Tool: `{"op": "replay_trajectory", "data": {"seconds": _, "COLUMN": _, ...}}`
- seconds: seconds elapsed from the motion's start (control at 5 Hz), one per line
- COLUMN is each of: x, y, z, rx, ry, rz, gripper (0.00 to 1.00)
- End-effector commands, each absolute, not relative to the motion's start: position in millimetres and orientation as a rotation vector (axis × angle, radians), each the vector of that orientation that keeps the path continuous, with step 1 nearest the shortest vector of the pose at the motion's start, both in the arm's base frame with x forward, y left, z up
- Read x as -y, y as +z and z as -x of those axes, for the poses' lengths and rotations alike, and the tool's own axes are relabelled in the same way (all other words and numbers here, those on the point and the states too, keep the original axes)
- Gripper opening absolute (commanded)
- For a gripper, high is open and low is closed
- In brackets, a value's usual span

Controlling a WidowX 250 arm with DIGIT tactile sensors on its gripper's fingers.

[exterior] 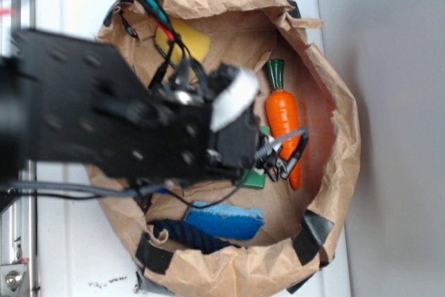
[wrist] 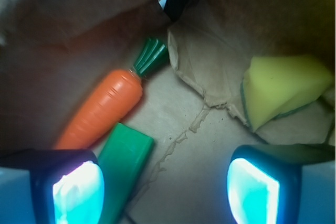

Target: Grab the green block.

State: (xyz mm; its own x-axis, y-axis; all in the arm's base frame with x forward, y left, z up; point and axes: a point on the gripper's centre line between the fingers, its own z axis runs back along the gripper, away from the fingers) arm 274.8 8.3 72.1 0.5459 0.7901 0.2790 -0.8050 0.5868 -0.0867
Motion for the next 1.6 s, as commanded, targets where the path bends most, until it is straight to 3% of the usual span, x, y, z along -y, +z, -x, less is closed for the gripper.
{"op": "replay_trajectory", "data": {"seconds": 0.0, "x": -5, "y": 65, "z": -291, "rx": 0.256, "ry": 0.919, "rz": -0.013, "gripper": 1.00}}
{"op": "replay_trajectory", "data": {"seconds": 0.6, "x": -10, "y": 70, "z": -273, "rx": 0.137, "ry": 0.921, "rz": 0.036, "gripper": 1.00}}
{"op": "replay_trajectory", "data": {"seconds": 1.0, "x": 3, "y": 57, "z": -269, "rx": 0.130, "ry": 0.892, "rz": 0.056, "gripper": 1.00}}
{"op": "replay_trajectory", "data": {"seconds": 1.4, "x": 12, "y": 51, "z": -290, "rx": 0.145, "ry": 0.910, "rz": 0.116, "gripper": 1.00}}
